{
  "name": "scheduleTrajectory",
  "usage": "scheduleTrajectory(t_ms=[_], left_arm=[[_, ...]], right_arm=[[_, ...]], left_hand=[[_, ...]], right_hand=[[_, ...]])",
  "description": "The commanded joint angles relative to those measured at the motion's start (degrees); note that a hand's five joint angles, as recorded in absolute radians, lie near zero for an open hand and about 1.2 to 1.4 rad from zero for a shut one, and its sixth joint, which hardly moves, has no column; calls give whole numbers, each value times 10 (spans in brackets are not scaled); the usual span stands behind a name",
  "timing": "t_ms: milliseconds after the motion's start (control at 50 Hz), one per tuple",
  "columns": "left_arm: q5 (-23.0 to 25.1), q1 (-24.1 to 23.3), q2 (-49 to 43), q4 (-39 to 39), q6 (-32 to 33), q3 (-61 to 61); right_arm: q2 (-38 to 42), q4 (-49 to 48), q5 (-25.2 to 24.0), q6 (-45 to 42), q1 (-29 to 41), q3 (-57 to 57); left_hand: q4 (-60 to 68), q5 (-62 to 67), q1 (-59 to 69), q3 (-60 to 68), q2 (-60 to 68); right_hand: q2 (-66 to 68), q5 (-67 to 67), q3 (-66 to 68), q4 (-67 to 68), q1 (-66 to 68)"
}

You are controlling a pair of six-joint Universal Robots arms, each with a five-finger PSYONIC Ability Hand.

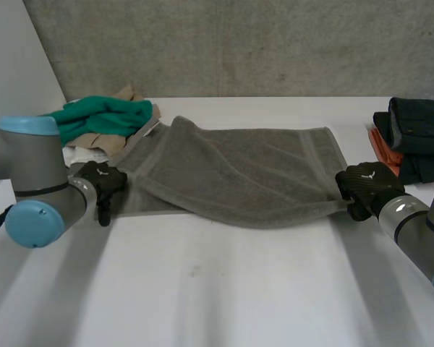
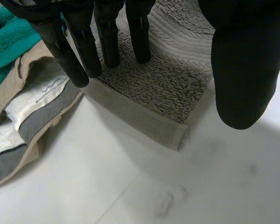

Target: Fold the laundry.

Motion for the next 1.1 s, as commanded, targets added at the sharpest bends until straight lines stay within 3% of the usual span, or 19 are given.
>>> scheduleTrajectory(t_ms=[20, 180, 460, 500, 580, 660, 1000, 1080, 1100], left_arm=[[0, -6, -17, 20, 14, 14], [2, -9, -33, 35, 25, 22], [0, -17, -57, 33, 31, 42], [-1, -18, -57, 34, 31, 45], [-5, -17, -63, 39, 32, 55], [-7, -18, -66, 39, 30, 65], [-19, -14, -28, 27, 27, 58], [-39, -9, 71, -16, 31, 8], [-41, -8, 89, -25, 33, -5]], right_arm=[[5, 1, -1, -5, 7, 2], [7, 3, -2, -11, 8, 5], [7, 3, -8, -15, 12, 8], [7, 3, -8, -16, 12, 8], [7, 3, -8, -17, 13, 10], [6, 3, -8, -17, 14, 11], [-4, 13, -9, -24, 14, 8], [-31, 81, -13, -58, 5, -11], [-39, 144, -19, -90, -2, -24]], left_hand=[[99, 99, 99, 99, 98], [178, 178, 178, 178, 177], [160, 159, 159, 159, 159], [193, 193, 193, 193, 192], [475, 475, 475, 475, 474], [565, 564, 564, 564, 564], [568, 568, 568, 568, 567], [568, 568, 568, 568, 567], [568, 568, 568, 568, 567]], right_hand=[[128, 127, 121, 117, 158], [128, 127, 121, 117, 158], [128, 127, 121, 117, 158], [128, 127, 121, 117, 158], [128, 127, 121, 117, 158], [128, 127, 121, 117, 158], [128, 127, 121, 117, 158], [128, 127, 121, 117, 158], [128, 127, 121, 117, 158]])
